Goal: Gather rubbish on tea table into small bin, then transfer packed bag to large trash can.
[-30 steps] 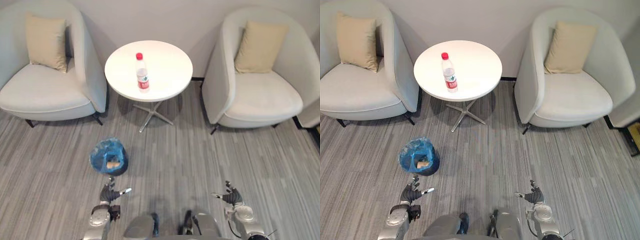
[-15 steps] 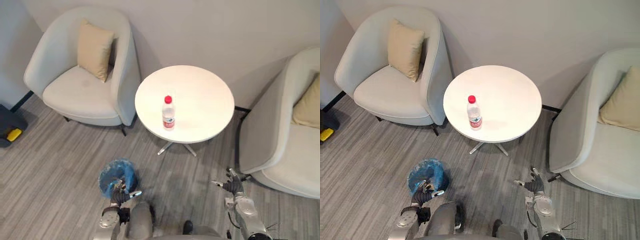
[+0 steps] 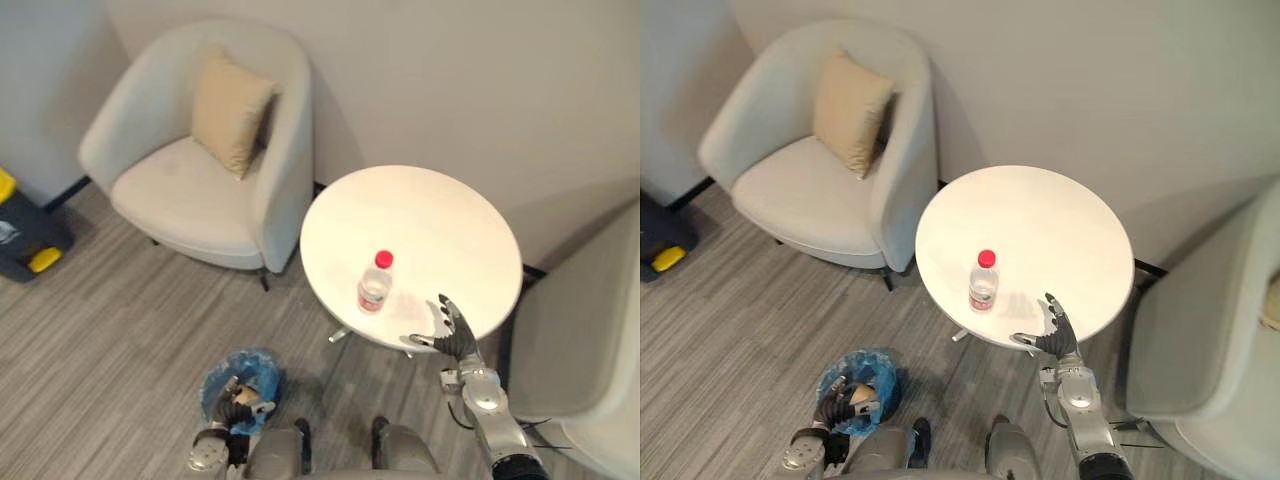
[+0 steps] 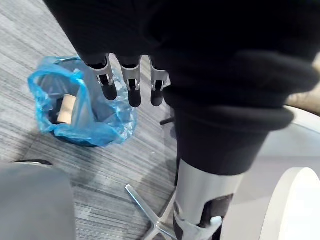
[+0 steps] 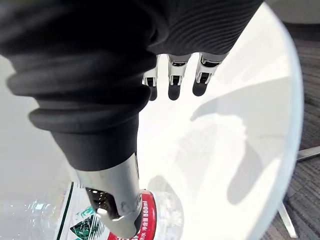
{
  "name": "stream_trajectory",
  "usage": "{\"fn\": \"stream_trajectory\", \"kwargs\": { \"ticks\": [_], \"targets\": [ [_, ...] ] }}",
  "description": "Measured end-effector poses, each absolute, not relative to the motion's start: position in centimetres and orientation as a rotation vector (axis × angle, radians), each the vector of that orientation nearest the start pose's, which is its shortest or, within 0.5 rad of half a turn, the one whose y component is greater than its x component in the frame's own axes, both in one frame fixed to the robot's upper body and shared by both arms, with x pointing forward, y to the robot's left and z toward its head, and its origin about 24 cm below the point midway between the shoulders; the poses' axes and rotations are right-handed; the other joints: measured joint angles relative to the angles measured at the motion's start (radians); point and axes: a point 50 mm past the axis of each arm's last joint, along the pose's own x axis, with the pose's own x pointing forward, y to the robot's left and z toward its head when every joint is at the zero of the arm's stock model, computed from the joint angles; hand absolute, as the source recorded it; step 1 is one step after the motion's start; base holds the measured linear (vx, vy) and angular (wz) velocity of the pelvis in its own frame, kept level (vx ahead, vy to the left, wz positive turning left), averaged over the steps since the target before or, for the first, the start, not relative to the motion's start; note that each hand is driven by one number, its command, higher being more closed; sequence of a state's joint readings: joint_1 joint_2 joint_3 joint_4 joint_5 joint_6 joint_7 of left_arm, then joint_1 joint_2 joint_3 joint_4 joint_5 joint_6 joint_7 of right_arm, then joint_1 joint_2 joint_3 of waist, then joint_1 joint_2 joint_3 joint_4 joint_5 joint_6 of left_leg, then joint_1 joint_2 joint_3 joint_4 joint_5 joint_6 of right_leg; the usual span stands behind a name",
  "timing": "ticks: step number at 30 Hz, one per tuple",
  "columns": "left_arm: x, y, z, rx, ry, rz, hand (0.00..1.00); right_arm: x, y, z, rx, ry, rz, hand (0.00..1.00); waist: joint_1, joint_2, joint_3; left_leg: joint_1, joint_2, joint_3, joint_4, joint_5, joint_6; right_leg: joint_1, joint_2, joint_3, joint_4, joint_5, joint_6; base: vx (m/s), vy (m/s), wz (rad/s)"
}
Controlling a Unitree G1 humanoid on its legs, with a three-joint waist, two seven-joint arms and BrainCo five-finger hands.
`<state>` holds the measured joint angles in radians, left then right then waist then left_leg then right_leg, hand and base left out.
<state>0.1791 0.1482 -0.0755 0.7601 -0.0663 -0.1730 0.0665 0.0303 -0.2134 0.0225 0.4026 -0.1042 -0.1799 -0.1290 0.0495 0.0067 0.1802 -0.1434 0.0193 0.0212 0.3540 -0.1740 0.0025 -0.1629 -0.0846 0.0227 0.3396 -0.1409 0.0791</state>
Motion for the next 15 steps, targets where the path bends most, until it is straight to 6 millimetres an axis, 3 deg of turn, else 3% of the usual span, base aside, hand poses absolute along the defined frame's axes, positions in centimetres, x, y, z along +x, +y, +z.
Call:
{"fn": "stream_trajectory", "kwargs": {
  "ticks": [1, 4, 11, 15],
  "targets": [
    [12.2, 19.7, -13.1, 0.114, 0.782, 0.107, 0.00, 23.2, -20.1, -2.4, -0.348, 0.195, -0.077, 0.00, -0.003, 0.012, -0.008, 0.002, 0.011, -0.021, -0.038, 0.013, -0.019, 0.012, 0.012, -0.022, -0.041, 0.020, -0.010, 0.15, -0.180, 0.22],
    [12.1, 19.7, -13.3, 0.112, 0.795, 0.110, 0.00, 23.2, -19.7, -2.1, -0.354, 0.174, -0.056, 0.00, -0.007, 0.012, -0.008, 0.029, 0.018, -0.061, -0.109, 0.048, -0.043, 0.053, 0.023, -0.063, -0.103, 0.038, -0.025, 0.07, -0.123, 0.31],
    [12.0, 19.5, -13.3, 0.111, 0.794, 0.106, 0.00, 24.7, -18.5, -1.5, -0.346, 0.142, -0.021, 0.00, -0.001, 0.012, -0.015, 0.049, 0.014, -0.141, -0.251, 0.151, -0.056, 0.094, 0.019, -0.148, -0.203, 0.085, -0.035, -0.01, -0.055, 0.38],
    [12.1, 19.6, -13.3, 0.111, 0.788, 0.107, 0.00, 26.0, -17.7, -0.8, -0.313, 0.109, -0.019, 0.00, 0.020, 0.014, -0.016, 0.044, 0.011, -0.177, -0.303, 0.199, -0.060, 0.097, 0.018, -0.187, -0.230, 0.104, -0.036, -0.08, -0.012, 0.28]
  ]
}}
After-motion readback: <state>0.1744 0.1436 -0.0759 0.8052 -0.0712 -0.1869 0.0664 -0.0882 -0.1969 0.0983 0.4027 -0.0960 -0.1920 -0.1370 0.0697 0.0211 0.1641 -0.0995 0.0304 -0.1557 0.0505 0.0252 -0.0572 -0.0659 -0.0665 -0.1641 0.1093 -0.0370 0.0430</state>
